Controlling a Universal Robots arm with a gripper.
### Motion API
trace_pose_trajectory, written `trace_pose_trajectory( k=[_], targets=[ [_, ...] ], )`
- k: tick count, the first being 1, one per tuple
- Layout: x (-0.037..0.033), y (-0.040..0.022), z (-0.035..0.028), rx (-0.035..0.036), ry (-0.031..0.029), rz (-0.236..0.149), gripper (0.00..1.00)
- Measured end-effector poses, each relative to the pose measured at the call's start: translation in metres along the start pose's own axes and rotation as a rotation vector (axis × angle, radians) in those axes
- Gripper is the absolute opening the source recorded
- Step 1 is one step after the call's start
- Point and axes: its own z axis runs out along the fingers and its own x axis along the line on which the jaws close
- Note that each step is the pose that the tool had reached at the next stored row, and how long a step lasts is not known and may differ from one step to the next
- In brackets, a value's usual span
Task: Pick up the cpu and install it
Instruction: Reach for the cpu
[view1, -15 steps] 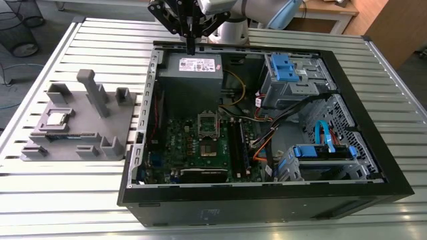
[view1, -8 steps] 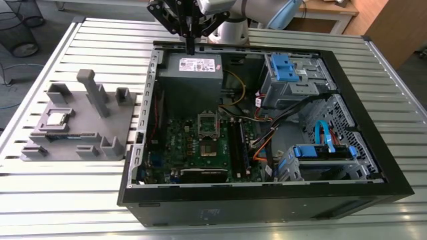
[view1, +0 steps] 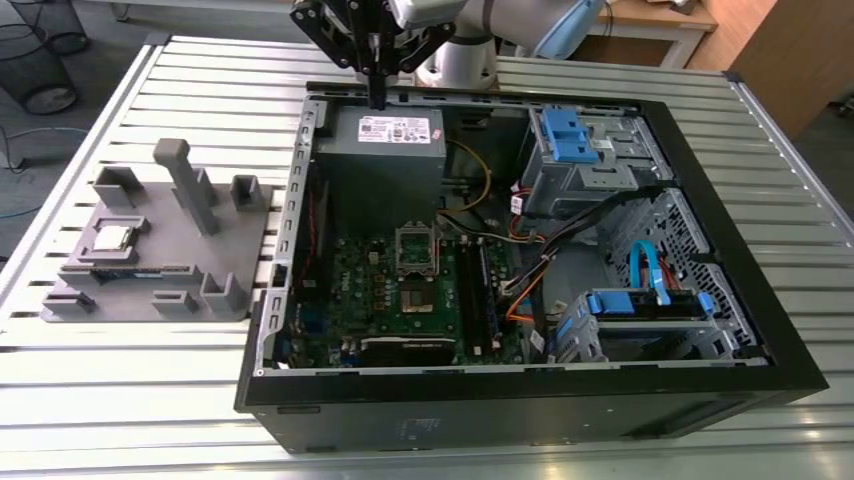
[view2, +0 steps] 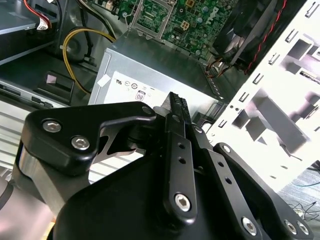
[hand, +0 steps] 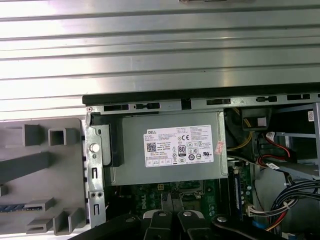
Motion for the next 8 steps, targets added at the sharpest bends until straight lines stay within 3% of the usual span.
trace_pose_trajectory(
  k=[8],
  targets=[
    [0.0053, -0.0004, -0.0002, 0.0001, -0.0003, 0.000, 0.11]
  ],
)
